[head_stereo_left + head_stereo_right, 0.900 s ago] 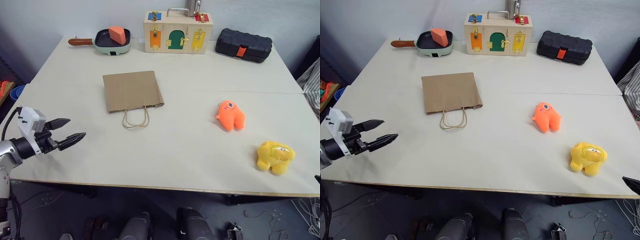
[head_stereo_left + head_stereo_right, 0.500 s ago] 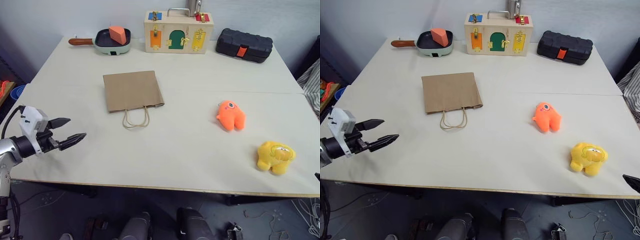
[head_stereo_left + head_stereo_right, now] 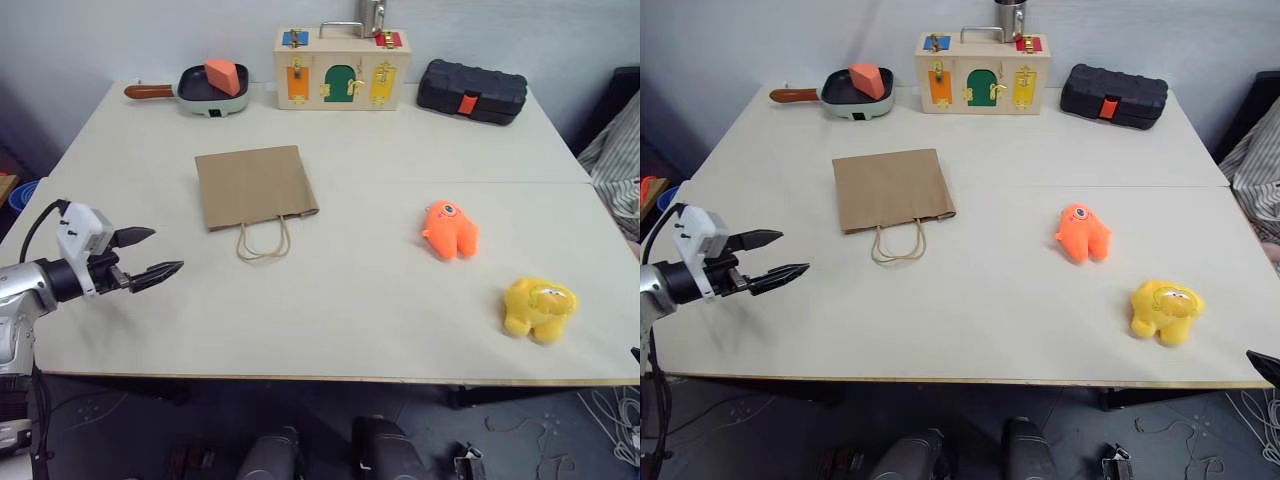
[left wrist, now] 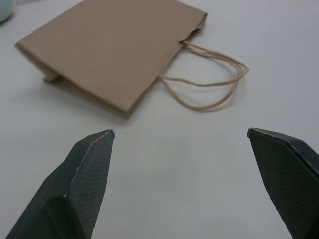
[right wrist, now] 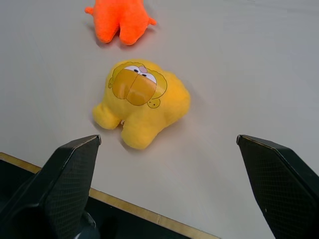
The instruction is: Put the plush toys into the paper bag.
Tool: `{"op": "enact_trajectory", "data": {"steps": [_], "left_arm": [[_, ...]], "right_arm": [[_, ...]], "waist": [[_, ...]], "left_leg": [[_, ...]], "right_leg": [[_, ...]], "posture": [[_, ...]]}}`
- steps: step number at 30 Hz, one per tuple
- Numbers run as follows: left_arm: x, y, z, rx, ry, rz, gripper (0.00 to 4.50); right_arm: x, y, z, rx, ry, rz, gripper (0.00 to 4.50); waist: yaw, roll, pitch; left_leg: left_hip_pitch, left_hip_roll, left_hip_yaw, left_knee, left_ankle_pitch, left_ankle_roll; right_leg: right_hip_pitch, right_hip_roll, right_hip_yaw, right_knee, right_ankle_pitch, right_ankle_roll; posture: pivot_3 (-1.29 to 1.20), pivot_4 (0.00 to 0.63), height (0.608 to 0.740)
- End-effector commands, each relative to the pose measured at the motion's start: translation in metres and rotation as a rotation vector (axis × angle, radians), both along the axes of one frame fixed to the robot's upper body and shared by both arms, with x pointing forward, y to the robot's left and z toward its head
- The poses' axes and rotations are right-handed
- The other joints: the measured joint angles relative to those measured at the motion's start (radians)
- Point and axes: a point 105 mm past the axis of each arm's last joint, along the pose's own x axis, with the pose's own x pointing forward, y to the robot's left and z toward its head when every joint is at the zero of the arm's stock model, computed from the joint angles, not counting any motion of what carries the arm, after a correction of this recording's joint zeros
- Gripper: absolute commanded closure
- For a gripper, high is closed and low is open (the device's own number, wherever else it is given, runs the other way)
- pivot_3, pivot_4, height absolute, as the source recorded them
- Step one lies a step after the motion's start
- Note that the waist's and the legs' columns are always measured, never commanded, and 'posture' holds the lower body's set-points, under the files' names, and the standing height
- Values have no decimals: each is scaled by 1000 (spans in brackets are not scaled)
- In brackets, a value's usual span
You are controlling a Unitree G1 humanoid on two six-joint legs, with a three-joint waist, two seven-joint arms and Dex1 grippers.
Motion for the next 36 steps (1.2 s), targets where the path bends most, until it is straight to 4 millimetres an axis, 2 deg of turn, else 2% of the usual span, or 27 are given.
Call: {"op": "enact_trajectory", "data": {"steps": [1, 3, 4, 7, 11, 14, 20, 25, 28, 36], "left_arm": [[5, -18, 10, 65, -27, -122, 32], [10, -39, 16, 119, -31, -267, 32], [12, -45, 18, 144, -31, -307, 32], [25, -62, 6, 322, -34, -433, 32], [44, -74, -7, 455, -31, -503, 32], [57, -81, -12, 512, -44, -530, 32], [66, -92, -3, 469, -59, -564, 32], [70, -88, 5, 463, -65, -548, 32], [72, -86, 5, 460, -61, -534, 615], [77, -85, -3, 531, -49, -527, 3176]], "right_arm": [[14, 31, 28, -59, -89, 118, 0], [33, 79, 46, -47, -154, 285, 0], [37, 94, 50, -41, -167, 337, 0], [48, 156, 50, -62, -194, 557, 0], [55, 206, 52, -72, -250, 723, 0], [64, 233, 55, -66, -295, 794, 0], [68, 249, 46, -63, -287, 828, 0], [68, 249, 38, -55, -270, 817, 0], [68, 250, 35, -49, -268, 813, 0], [71, 251, 34, -37, -275, 806, 0]], "waist": [[-8, 0, 0], [-18, 0, 0], [-21, 0, 0], [-18, 0, 0], [-14, 0, 0], [-15, -2, 1], [6, -2, 1], [8, -2, 1], [8, -2, 1], [8, -2, 1]], "left_leg": [[0, 0, 0, 0, 0, 0], [0, 0, -1, 0, 0, 0], [0, 0, -1, 0, 0, 0], [0, 0, -1, 1, 0, -1], [-5, 0, -3, 3, 0, -1], [-29, -2, -16, 23, -2, 0], [-34, -3, -24, 32, -2, 1], [-34, -3, -29, 33, -2, 2], [-34, -3, -32, 34, -2, 2], [-34, -4, -34, 34, -2, 2]], "right_leg": [[0, 0, 0, 1, 0, 0], [0, 0, -1, 2, 0, 0], [0, 0, -1, 2, 0, 0], [-1, 0, -2, 3, 0, 0], [-4, 0, -10, 4, 0, 0], [-17, -4, -30, 11, 0, 0], [-12, -8, -41, 8, 1, 0], [-8, -8, -46, 6, 1, 0], [-6, -8, -48, 6, 1, 0], [-5, -9, -52, 6, 1, 0]], "posture": [[0, 150, 740], [0, 150, 740], [0, 150, 740], [0, 150, 740], [0, 150, 740], [0, 150, 740], [0, 150, 740], [0, 150, 740], [0, 150, 740], [0, 150, 740]]}}
